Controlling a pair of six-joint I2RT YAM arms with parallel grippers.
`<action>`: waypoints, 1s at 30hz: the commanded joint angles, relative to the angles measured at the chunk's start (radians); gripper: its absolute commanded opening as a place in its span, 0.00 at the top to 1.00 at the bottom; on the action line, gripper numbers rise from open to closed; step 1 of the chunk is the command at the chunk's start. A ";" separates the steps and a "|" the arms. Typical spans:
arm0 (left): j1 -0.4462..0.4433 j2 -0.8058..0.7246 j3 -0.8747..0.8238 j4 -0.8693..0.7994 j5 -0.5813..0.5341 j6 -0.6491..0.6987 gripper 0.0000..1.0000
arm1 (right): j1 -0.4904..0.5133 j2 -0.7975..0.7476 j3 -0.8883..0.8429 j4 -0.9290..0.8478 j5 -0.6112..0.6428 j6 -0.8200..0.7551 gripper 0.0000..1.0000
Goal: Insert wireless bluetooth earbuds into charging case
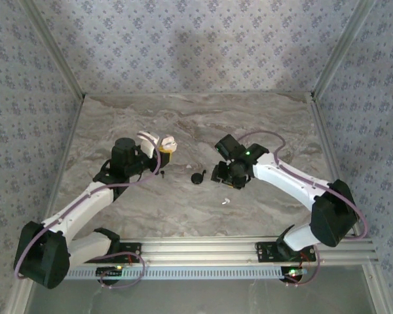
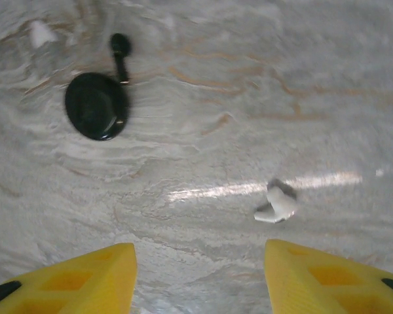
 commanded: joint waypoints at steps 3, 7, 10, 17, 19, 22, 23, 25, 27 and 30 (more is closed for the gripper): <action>0.009 0.002 0.033 0.004 0.027 0.002 0.89 | 0.001 0.038 -0.029 -0.102 -0.015 0.282 0.49; 0.008 -0.001 0.032 0.004 0.029 0.004 0.89 | -0.012 0.048 -0.038 -0.133 -0.015 0.314 0.49; 0.009 -0.001 0.032 0.007 0.030 0.003 0.89 | -0.028 0.053 -0.055 -0.121 -0.028 0.330 0.49; 0.008 -0.005 0.027 0.010 0.026 0.008 0.89 | -0.043 0.107 -0.064 -0.054 -0.066 0.335 0.49; 0.008 -0.006 0.025 0.014 0.024 0.005 0.89 | -0.040 0.135 -0.066 -0.041 -0.086 0.335 0.49; 0.009 -0.007 0.023 0.014 0.022 0.006 0.89 | -0.042 0.177 -0.076 -0.023 -0.113 0.329 0.51; 0.008 -0.008 0.023 0.014 0.022 0.006 0.89 | -0.044 0.193 -0.074 -0.018 -0.117 0.325 0.52; 0.008 -0.008 0.023 0.014 0.023 0.006 0.89 | -0.047 0.216 -0.074 -0.002 -0.124 0.316 0.54; 0.009 -0.007 0.023 0.013 0.022 0.008 0.89 | -0.053 0.236 -0.074 0.006 -0.134 0.309 0.56; 0.008 -0.007 0.021 0.012 0.020 0.007 0.89 | -0.057 0.250 -0.079 0.015 -0.137 0.303 0.56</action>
